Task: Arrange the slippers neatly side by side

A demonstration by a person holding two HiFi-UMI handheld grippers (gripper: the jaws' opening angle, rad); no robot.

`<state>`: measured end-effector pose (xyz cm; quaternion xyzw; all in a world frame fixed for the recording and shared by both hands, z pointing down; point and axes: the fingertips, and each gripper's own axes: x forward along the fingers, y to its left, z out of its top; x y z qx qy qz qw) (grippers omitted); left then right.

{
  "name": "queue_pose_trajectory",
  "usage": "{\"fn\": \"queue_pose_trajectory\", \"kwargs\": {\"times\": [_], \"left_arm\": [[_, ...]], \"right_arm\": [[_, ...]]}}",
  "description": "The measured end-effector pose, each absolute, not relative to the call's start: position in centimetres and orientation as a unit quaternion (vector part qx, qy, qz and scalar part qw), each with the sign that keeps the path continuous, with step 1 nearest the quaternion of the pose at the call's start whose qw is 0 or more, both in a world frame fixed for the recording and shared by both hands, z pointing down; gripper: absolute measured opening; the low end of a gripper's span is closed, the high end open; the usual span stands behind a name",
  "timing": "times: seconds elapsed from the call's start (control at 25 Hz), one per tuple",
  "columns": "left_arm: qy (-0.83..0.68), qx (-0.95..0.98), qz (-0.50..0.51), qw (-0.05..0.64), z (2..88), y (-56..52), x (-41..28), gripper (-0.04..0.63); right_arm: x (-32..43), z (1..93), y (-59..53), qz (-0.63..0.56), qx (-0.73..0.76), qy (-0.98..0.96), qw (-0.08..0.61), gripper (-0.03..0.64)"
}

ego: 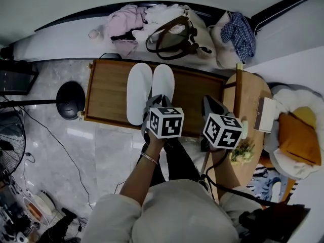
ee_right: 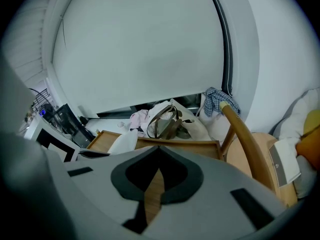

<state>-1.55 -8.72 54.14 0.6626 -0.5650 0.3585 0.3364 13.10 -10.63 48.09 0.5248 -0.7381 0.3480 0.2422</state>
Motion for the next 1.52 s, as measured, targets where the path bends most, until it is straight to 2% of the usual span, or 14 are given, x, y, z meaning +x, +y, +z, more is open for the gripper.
{"fn": "queue_pose_trajectory", "kwargs": {"times": [1.52], "left_arm": [[-0.512, 0.68, 0.416, 0.32, 59.0, -9.1, 1.0, 0.031]], "right_arm": [[16.0, 52.0, -8.8, 0.387, 0.531, -0.707, 0.261, 0.034]]}}
